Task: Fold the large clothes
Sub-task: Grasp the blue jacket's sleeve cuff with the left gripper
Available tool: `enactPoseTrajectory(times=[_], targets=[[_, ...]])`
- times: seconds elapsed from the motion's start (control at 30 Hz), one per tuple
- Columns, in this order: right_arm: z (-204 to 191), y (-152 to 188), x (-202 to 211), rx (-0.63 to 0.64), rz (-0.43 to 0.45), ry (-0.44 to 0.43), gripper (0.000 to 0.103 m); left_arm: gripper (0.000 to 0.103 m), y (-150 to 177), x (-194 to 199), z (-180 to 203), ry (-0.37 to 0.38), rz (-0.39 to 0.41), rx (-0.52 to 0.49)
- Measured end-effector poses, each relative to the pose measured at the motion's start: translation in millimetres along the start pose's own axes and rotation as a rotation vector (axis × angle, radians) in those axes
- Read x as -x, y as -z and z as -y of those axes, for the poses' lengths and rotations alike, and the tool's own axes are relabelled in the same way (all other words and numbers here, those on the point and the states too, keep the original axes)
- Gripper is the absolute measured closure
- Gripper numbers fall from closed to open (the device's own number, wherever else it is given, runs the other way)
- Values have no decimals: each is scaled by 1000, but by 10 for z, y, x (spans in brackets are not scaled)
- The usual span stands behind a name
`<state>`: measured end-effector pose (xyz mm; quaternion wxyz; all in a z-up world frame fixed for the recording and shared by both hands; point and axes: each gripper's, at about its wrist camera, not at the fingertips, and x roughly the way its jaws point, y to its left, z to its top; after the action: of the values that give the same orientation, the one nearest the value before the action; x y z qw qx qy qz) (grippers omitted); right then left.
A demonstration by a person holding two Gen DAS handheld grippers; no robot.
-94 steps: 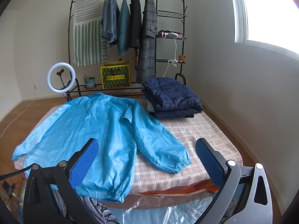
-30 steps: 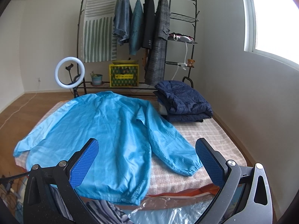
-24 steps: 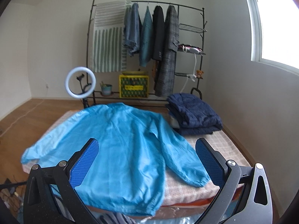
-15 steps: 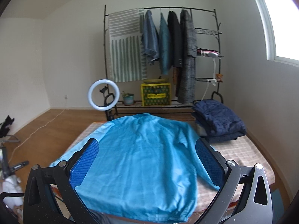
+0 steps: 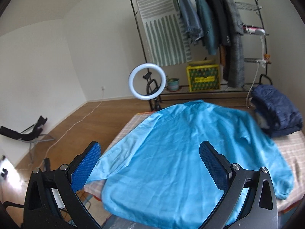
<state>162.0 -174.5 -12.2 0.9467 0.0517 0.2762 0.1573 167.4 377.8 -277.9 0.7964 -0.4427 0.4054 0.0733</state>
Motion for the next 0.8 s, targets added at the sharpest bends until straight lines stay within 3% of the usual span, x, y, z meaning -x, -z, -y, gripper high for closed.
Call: enactPoseTrajectory(times=[0.13,0.27,0.4,0.47,0.53,0.63,0.8], targets=[[-25,0,-402,34,-18,3,0,19,-43,-272,-101,8,-30,108],[-55,129,-837,8,-99,-103,6,19,-32,-499,-159,17,-54,181],[-121,365,-983,76,-102,-143,7,19,-51,-553,-75,-30,-22,172],[-115,488,-1067,117,-123,-119,10,28,-72,-553,-21,-32,-5,161],[-77,476,-1124,97,-152,-152,14,59,-90,-577,47,-61,3,138],[-32,406,-1132,104,-133,-162,15,93,-105,-608,164,-98,20,88],[81,423,-1363,86,-200,-172,15,98,-22,-390,504,-88,116,-31]])
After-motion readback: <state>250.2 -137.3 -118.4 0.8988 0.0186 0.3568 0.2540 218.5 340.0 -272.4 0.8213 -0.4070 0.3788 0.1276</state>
